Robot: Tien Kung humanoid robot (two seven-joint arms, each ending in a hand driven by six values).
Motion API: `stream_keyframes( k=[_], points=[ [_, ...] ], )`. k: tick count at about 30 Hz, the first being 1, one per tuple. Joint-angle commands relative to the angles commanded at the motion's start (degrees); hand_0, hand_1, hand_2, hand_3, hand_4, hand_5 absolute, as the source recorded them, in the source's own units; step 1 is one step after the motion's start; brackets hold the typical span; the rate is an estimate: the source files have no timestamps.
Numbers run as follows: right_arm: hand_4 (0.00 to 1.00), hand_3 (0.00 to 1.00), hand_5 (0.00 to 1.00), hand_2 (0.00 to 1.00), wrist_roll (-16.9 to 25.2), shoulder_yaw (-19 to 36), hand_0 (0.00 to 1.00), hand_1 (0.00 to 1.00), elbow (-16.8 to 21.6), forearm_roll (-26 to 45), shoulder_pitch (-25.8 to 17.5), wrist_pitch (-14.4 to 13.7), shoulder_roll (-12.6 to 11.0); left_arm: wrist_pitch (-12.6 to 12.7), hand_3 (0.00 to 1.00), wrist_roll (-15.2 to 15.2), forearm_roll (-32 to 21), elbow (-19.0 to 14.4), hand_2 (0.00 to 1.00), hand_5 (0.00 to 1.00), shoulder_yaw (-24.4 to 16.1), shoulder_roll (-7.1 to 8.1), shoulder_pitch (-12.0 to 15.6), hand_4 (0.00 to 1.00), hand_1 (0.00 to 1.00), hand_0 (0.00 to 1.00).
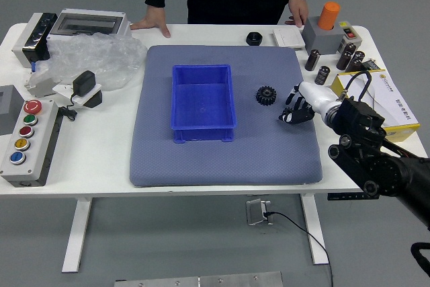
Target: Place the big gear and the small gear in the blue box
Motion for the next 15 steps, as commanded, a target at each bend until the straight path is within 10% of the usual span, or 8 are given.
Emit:
stream_keyframes(
  k=[15],
  points=[
    [0.818,0.616,0.365,0.514,-0.41,0.14,0.601,0.47,-0.41,-0.87,-0.13,0.41,0.16,-0.09,0.869,0.05,0.05,0.0,0.835,0.31,0.18,0.14,0.1,0.778,0.825,0.857]
  ],
)
